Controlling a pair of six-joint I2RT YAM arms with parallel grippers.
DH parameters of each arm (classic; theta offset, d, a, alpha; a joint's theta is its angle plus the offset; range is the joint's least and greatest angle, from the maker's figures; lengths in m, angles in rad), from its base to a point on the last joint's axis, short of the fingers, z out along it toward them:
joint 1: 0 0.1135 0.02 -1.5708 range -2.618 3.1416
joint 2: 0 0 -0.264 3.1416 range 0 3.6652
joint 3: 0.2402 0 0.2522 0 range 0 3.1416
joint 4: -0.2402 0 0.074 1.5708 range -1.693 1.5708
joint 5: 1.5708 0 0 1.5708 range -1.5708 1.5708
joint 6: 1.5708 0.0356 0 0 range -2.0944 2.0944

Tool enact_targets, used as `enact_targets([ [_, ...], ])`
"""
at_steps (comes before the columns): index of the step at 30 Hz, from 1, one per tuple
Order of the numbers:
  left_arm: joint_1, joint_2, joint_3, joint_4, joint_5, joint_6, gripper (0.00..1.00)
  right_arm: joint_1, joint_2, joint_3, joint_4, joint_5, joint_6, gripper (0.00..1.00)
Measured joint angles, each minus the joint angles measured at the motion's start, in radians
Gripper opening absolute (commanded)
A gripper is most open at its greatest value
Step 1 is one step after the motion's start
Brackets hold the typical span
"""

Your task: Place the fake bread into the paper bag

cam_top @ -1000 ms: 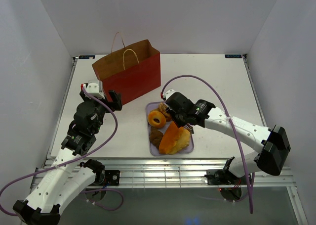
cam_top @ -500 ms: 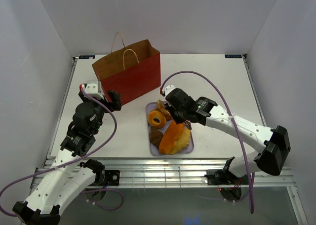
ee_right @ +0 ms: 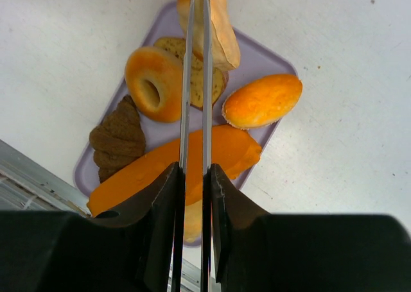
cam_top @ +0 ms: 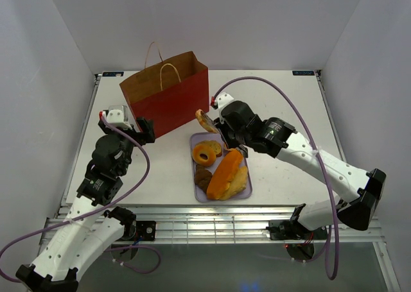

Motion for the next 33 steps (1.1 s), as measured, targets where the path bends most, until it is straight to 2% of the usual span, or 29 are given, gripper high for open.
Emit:
enact_targets([
  [8, 0.000, -0.002, 0.000, 0.000, -0.015, 0.000, 0.98, -0.019, 0.006, 0.150, -0.003, 0.013, -0.005, 0.18],
  [15, 0.000, -0.004, 0.000, 0.000, -0.023, 0.000, 0.98, -0.070, 0.074, 0.358, 0.004, 0.022, -0.030, 0.18],
  [23, 0.000, -0.009, 0.000, 0.000, -0.023, -0.001, 0.98, -0.156, 0.195, 0.557, 0.023, -0.025, -0.060, 0.19],
  [33, 0.000, -0.009, 0.000, 0.000, -0.023, -0.003, 0.98, -0.185, 0.366, 0.730, 0.035, -0.106, -0.096, 0.20],
])
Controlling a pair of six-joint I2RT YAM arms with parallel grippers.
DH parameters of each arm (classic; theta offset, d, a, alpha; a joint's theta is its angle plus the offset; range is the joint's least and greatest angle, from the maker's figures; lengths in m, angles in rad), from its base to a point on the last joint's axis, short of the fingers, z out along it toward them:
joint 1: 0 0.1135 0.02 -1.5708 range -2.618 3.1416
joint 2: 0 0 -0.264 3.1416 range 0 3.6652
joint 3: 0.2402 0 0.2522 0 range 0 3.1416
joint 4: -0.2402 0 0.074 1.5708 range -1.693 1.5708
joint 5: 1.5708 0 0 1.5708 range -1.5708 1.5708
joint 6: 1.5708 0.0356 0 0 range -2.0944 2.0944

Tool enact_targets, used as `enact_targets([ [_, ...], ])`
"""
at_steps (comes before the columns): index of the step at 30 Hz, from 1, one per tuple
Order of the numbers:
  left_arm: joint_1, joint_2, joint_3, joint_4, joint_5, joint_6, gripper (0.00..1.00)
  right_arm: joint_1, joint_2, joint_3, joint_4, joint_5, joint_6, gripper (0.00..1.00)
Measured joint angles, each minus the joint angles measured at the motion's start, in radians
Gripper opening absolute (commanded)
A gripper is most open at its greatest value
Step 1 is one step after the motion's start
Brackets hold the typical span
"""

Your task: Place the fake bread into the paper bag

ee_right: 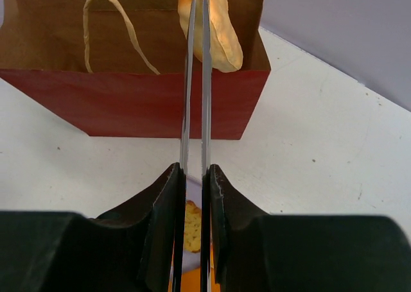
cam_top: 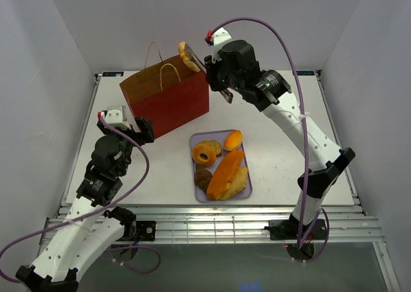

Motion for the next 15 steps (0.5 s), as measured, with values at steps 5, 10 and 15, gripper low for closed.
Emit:
enact_targets([
  [5, 0.000, -0.002, 0.000, 0.000, 0.000, 0.000, 0.98, -0.001, 0.056, 0.038, 0.023, -0.039, -0.005, 0.21],
  [10, 0.000, -0.003, 0.000, 0.000, 0.000, 0.000, 0.98, -0.003, 0.073, 0.043, 0.050, -0.080, -0.005, 0.22],
  [15, 0.000, -0.003, 0.000, 0.000, 0.003, -0.001, 0.98, -0.004, 0.090, 0.043, 0.077, -0.108, -0.004, 0.29],
])
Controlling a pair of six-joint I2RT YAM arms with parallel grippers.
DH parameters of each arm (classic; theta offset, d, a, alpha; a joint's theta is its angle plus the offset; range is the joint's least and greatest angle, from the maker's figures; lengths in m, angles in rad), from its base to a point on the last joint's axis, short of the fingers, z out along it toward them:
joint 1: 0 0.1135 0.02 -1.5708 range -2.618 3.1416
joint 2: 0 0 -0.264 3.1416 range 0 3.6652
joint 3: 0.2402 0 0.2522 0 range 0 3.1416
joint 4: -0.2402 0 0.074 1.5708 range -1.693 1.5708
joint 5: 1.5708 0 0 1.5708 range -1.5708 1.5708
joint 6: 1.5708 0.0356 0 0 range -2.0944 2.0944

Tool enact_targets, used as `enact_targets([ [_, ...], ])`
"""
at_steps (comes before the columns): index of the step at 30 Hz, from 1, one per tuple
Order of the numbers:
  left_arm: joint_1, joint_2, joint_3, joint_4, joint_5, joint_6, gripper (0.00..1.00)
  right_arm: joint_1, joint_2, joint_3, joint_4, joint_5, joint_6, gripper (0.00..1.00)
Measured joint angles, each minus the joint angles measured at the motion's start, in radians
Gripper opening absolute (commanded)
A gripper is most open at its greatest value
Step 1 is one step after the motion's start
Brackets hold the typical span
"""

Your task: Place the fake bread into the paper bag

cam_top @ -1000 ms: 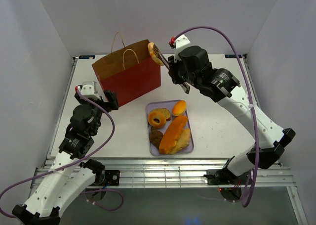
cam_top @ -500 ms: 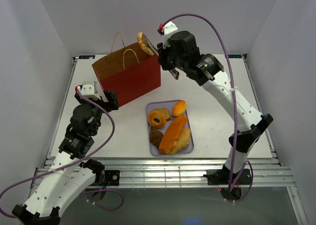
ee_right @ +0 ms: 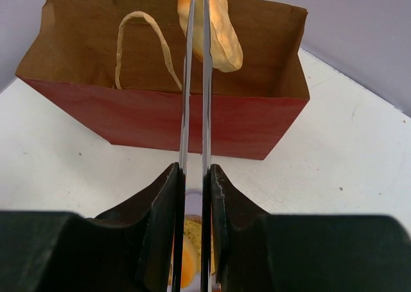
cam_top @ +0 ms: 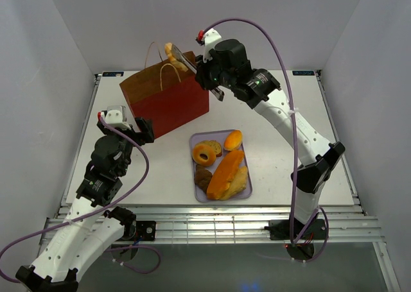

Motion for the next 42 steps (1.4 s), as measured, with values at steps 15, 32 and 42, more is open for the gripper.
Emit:
enact_targets([
  [15, 0.000, 0.000, 0.000, 0.000, 0.007, -0.003, 0.98, -0.024, 0.023, 0.000, 0.023, -0.053, 0.015, 0.46],
  [32, 0.000, 0.000, 0.000, 0.000, 0.007, -0.003, 0.98, -0.041, -0.124, -0.141, 0.014, -0.080, 0.023, 0.47],
  [42, 0.000, 0.000, 0.000, 0.000, 0.006, -0.003, 0.92, -0.050, -0.370, -0.358, 0.025, -0.067, 0.048, 0.47],
])
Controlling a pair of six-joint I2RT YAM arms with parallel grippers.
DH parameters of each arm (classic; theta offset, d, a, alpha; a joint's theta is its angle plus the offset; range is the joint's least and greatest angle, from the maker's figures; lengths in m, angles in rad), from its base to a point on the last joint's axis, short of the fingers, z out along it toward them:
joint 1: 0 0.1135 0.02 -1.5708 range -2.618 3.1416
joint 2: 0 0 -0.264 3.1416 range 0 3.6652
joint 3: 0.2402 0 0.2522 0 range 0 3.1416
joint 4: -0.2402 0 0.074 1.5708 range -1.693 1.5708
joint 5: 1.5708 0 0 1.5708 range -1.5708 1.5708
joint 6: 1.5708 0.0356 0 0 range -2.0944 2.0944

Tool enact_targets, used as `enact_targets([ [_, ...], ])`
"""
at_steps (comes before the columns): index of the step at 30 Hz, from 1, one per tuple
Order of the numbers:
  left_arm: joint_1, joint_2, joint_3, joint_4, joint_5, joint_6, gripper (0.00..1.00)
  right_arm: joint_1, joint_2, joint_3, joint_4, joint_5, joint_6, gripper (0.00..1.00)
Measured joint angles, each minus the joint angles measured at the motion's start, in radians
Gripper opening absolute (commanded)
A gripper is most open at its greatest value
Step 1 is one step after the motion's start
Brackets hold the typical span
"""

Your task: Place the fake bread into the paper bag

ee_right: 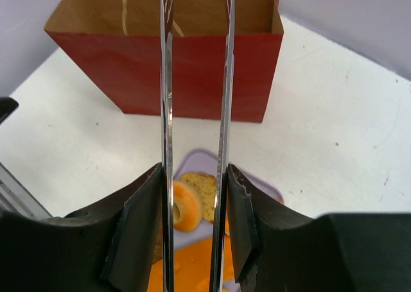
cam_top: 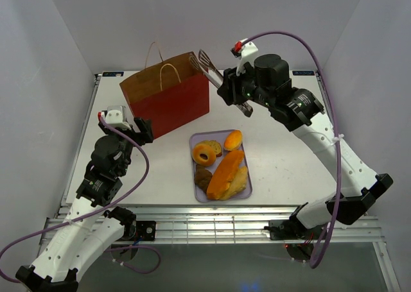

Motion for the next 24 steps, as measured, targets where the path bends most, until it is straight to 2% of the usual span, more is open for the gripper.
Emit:
enact_targets([
  [4, 0.000, 0.000, 0.000, 0.000, -0.003, -0.001, 0.98, -0.001, -0.055, -0.103, 0.006, 0.013, 0.006, 0.47],
  [11, 0.000, 0.002, 0.000, 0.000, -0.003, -0.001, 0.98, -0.001, -0.163, -0.334, 0.005, 0.024, 0.013, 0.47],
  [17, 0.000, 0.006, 0.000, 0.000, -0.004, -0.001, 0.98, -0.001, -0.210, -0.443, -0.011, 0.005, 0.022, 0.48],
  [22, 0.000, 0.007, 0.000, 0.000, -0.009, 0.000, 0.81, -0.001, -0.245, -0.510, -0.013, -0.050, 0.023, 0.49],
  [23, 0.000, 0.008, 0.000, 0.000, -0.010, 0.001, 0.82, -0.001, -0.250, -0.523, -0.014, -0.063, 0.023, 0.49],
  [24, 0.000, 0.010, 0.000, 0.000, -0.011, 0.002, 0.89, -0.001, -0.255, -0.536, -0.015, -0.076, 0.023, 0.49],
])
